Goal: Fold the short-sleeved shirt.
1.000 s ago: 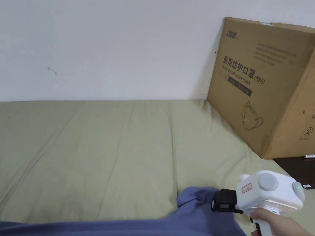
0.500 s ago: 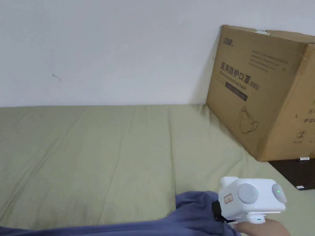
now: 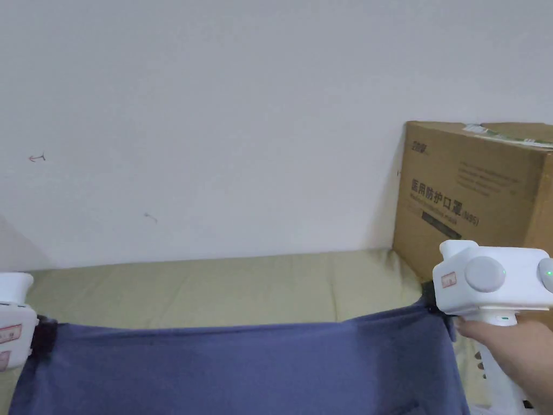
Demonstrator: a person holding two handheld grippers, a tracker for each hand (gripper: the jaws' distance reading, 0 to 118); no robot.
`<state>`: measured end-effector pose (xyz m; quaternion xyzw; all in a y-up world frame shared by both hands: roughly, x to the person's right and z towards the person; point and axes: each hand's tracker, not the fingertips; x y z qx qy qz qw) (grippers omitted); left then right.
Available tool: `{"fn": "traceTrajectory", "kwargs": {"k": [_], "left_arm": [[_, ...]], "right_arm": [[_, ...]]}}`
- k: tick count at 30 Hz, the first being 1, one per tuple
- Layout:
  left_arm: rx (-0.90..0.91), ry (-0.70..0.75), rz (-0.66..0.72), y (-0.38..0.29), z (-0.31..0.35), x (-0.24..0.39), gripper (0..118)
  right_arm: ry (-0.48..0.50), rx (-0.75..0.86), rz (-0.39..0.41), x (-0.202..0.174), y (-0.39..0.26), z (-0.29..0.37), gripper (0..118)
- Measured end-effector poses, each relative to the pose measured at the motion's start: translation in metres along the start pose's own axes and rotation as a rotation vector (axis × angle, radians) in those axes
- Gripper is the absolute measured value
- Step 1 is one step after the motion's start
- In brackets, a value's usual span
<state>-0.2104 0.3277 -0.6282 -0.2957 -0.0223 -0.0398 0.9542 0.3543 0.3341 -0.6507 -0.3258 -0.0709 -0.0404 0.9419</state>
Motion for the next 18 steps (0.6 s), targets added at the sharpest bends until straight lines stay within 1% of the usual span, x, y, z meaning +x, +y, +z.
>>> {"fn": "traceTrajectory", "kwargs": {"k": [2,3,5,8,10,11,14,15,18], "left_arm": [[0.058,-0.003,0.028,0.025,0.004,0.012,3],[0.08,0.011,0.039,0.041,-0.005,-0.004,3],[0.12,0.022,0.059,0.061,0.001,0.003,3],[0.193,0.029,0.08,0.115,-0.015,-0.005,3],[0.239,0.046,0.072,0.144,-0.019,0.004,3],[0.278,0.053,0.067,0.151,-0.009,-0.006,3],[0.354,0.073,0.071,0.181,-0.006,0.008,3],[0.376,0.073,0.079,0.185,-0.003,-0.003,3],[0.439,0.07,0.119,0.19,-0.001,0.006,3]], "right_arm": [[0.002,0.057,-0.027,-0.004,0.031,0.003,1],[0.008,0.087,-0.05,-0.006,0.047,0.005,1],[0.004,0.138,-0.08,-0.011,0.079,0.007,1],[0.001,0.23,-0.101,-0.023,0.124,0.019,1],[-0.007,0.297,-0.102,-0.032,0.152,0.028,1],[-0.017,0.325,-0.096,-0.037,0.165,0.033,1],[-0.053,0.413,-0.07,-0.049,0.196,0.048,1],[-0.067,0.441,-0.055,-0.052,0.201,0.053,1],[-0.096,0.504,-0.02,-0.059,0.208,0.061,1]]}}
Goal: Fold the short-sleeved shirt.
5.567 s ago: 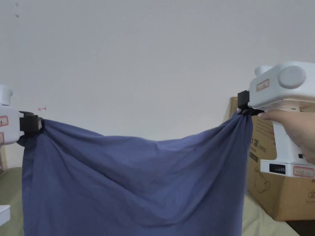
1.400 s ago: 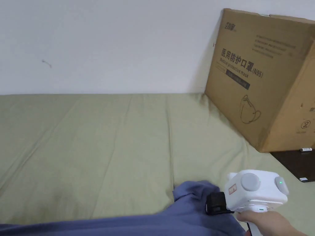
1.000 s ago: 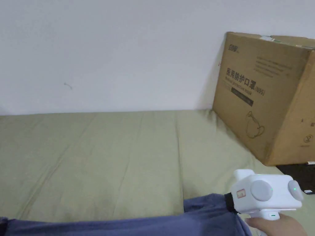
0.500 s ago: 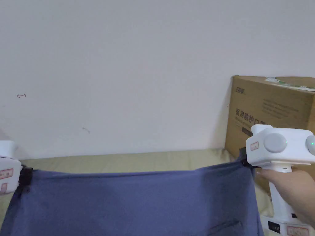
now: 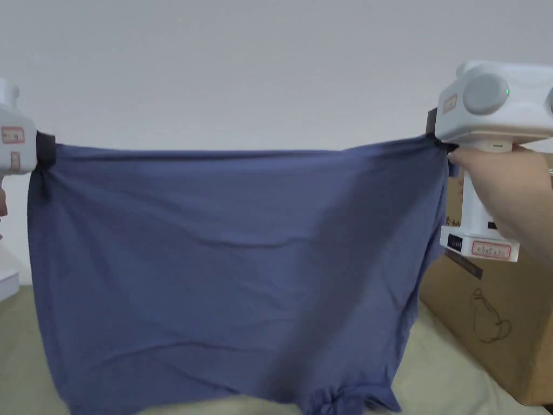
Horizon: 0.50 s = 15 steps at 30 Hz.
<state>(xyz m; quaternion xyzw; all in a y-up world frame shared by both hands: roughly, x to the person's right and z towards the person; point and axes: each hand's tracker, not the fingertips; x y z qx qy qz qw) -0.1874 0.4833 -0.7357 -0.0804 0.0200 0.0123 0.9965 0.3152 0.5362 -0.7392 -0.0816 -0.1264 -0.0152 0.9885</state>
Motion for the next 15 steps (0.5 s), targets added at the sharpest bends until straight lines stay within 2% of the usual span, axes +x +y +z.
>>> {"fn": "traceTrajectory", "kwargs": {"k": [4,7,10,13,15], "left_arm": [[-0.023,0.003,0.007,-0.024,-0.003,-0.009,3],[-0.144,-0.024,0.008,-0.077,0.003,-0.013,3],[-0.302,-0.079,0.028,-0.157,0.023,-0.019,3],[-0.455,-0.126,0.0,-0.252,0.066,-0.024,3],[-0.585,-0.143,-0.046,-0.309,0.106,-0.027,3]], "right_arm": [[0.011,0.028,0.032,-0.002,-0.033,0.006,1],[0.014,-0.035,0.047,0.002,-0.096,0.017,1],[0.07,-0.154,0.061,0.012,-0.184,0.043,1],[0.149,-0.353,0.077,0.031,-0.288,0.084,1],[0.134,-0.509,0.086,0.054,-0.354,0.109,1]]}}
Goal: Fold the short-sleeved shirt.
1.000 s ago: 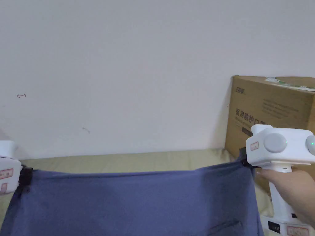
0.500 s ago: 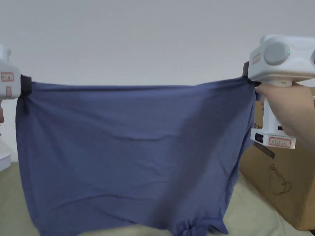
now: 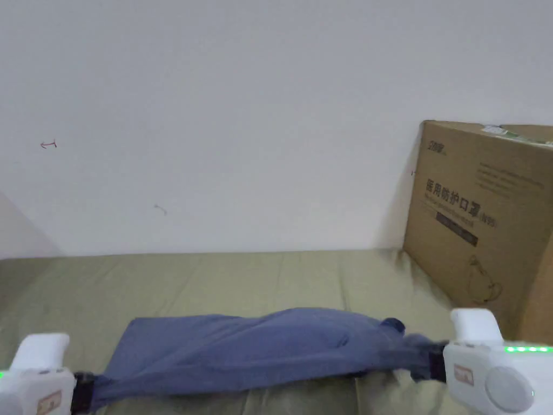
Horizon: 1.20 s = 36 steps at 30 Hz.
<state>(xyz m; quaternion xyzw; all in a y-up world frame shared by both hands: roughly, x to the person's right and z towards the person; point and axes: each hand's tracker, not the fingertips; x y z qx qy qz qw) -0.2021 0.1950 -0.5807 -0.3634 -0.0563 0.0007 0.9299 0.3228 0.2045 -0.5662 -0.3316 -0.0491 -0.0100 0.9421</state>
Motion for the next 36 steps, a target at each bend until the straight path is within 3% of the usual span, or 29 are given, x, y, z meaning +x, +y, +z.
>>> {"fn": "traceTrajectory", "kwargs": {"k": [5,7,12,17,21,22,23,24,25,26,27,28,32,34,35,36], "left_arm": [[-0.184,-0.016,-0.168,-0.14,0.031,-0.006,3],[-0.194,-0.06,-0.149,-0.177,0.06,-0.009,3],[-0.178,-0.054,-0.109,-0.225,0.114,-0.025,3],[-0.182,-0.067,-0.054,-0.247,0.139,-0.04,3],[-0.166,-0.095,-0.077,-0.258,0.148,-0.037,5],[-0.156,-0.091,-0.082,-0.26,0.151,-0.036,12],[-0.145,-0.085,-0.078,-0.26,0.154,-0.037,37],[-0.138,-0.091,-0.07,-0.259,0.158,-0.04,66],[-0.126,-0.107,-0.051,-0.258,0.164,-0.042,94],[-0.097,-0.111,-0.041,-0.256,0.173,-0.04,113],[-0.054,-0.114,-0.037,-0.253,0.183,-0.04,114],[-0.016,-0.106,-0.031,-0.248,0.194,-0.04,114],[0.154,-0.155,0.009,-0.228,0.248,-0.026,114],[0.256,-0.138,0.026,-0.222,0.274,-0.012,113],[0.32,-0.141,0.04,-0.221,0.287,-0.005,103],[0.395,-0.121,0.062,-0.222,0.3,0.002,85]], "right_arm": [[0.013,-0.27,-0.016,0.035,-0.142,0.031,1],[0.044,-0.305,-0.067,0.048,-0.18,0.065,1],[0.133,-0.375,-0.087,0.072,-0.232,0.133,1],[0.142,-0.373,0.04,0.071,-0.255,0.17,1],[0.114,-0.357,0.076,0.061,-0.26,0.164,1],[0.113,-0.355,0.076,0.058,-0.26,0.163,2],[0.111,-0.345,0.061,0.059,-0.259,0.162,7],[0.117,-0.334,0.035,0.058,-0.258,0.164,22],[0.126,-0.33,0.002,0.058,-0.255,0.167,52],[0.125,-0.337,-0.027,0.057,-0.252,0.17,97],[0.114,-0.316,-0.049,0.058,-0.248,0.174,118],[0.116,-0.231,-0.103,0.06,-0.242,0.187,118],[0.194,-0.1,-0.172,0.044,-0.208,0.229,118],[0.211,0.074,-0.185,0.029,-0.196,0.261,117],[0.228,0.173,-0.185,0.019,-0.191,0.277,114],[0.242,0.276,-0.196,0.011,-0.187,0.293,105]]}}
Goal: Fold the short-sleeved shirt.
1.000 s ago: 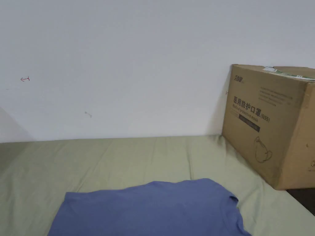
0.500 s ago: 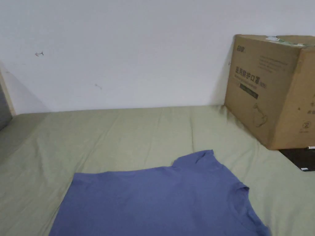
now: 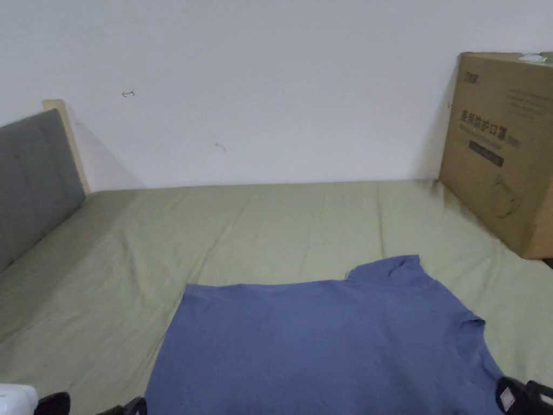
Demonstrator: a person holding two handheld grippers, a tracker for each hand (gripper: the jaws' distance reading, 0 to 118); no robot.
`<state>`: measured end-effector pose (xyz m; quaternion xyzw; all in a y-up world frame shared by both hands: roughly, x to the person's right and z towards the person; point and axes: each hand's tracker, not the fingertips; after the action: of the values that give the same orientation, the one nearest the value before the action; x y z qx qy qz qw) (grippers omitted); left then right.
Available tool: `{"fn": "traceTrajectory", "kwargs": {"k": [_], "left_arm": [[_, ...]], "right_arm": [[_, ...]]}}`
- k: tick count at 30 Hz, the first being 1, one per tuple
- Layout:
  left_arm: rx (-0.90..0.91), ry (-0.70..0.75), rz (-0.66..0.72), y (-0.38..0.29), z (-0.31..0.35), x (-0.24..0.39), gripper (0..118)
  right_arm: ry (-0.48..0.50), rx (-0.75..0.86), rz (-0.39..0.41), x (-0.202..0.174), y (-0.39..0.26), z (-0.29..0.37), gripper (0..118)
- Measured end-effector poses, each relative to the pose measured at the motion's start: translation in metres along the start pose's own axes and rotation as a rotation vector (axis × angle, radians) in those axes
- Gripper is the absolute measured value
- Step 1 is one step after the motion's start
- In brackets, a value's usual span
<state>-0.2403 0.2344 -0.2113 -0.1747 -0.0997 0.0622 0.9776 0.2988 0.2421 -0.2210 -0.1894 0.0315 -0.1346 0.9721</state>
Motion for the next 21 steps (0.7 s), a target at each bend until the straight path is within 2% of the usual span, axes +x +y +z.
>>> {"fn": "traceTrajectory", "kwargs": {"k": [1,2,3,4,6,7,8,11,13,15,16,17,18,19,20,21], "left_arm": [[0.058,0.022,0.013,0.002,0.008,0.007,55],[0.095,0.037,0.033,0.004,0.013,0.015,5],[0.118,0.049,0.051,0.005,0.016,0.02,0],[0.147,0.083,0.044,0.007,0.018,0.023,0],[0.078,0.016,0.056,0.013,0.01,0.019,0],[0.007,0.015,0.037,0.017,0.002,0.016,0],[-0.093,0.054,0.001,0.02,-0.01,0.01,0],[-0.556,-0.037,0.03,0.009,-0.063,-0.022,0],[-0.615,-0.015,-0.008,-0.015,-0.085,-0.037,1],[-0.659,0.057,-0.06,-0.038,-0.108,-0.05,1],[-0.663,0.052,-0.06,-0.044,-0.114,-0.054,9],[-0.661,0.066,-0.06,-0.05,-0.121,-0.058,47],[-0.664,0.066,-0.053,-0.057,-0.128,-0.06,95],[-0.677,0.052,-0.047,-0.065,-0.134,-0.063,118],[-0.649,0.042,-0.037,-0.071,-0.139,-0.065,112],[-0.66,0.047,-0.033,-0.074,-0.145,-0.066,112]], "right_arm": [[0.014,0.063,0.003,-0.011,0.005,0.009,83],[0.008,0.12,0.016,-0.023,0.01,0.016,20],[-0.018,0.148,0.037,-0.04,0.013,0.02,0],[-0.049,0.125,0.048,-0.046,0.016,0.022,0],[0.097,0.1,0.024,-0.05,0.027,0.023,0],[0.126,0.07,0.028,-0.054,0.029,0.019,0],[0.108,0.065,0.043,-0.057,0.031,0.019,0],[0.083,0.034,0.116,-0.059,0.027,0.012,0],[0.069,-0.008,0.134,-0.06,0.021,0.004,0],[0.073,-0.075,0.113,-0.057,0.013,-0.006,0],[0.084,-0.099,0.099,-0.055,0.01,-0.008,0],[0.087,-0.118,0.091,-0.055,0.007,-0.011,0],[0.081,-0.133,0.088,-0.054,0.004,-0.014,0],[0.073,-0.144,0.086,-0.054,0.001,-0.017,0],[0.068,-0.159,0.083,-0.054,-0.001,-0.019,0],[0.064,-0.175,0.08,-0.054,-0.003,-0.023,0]]}}
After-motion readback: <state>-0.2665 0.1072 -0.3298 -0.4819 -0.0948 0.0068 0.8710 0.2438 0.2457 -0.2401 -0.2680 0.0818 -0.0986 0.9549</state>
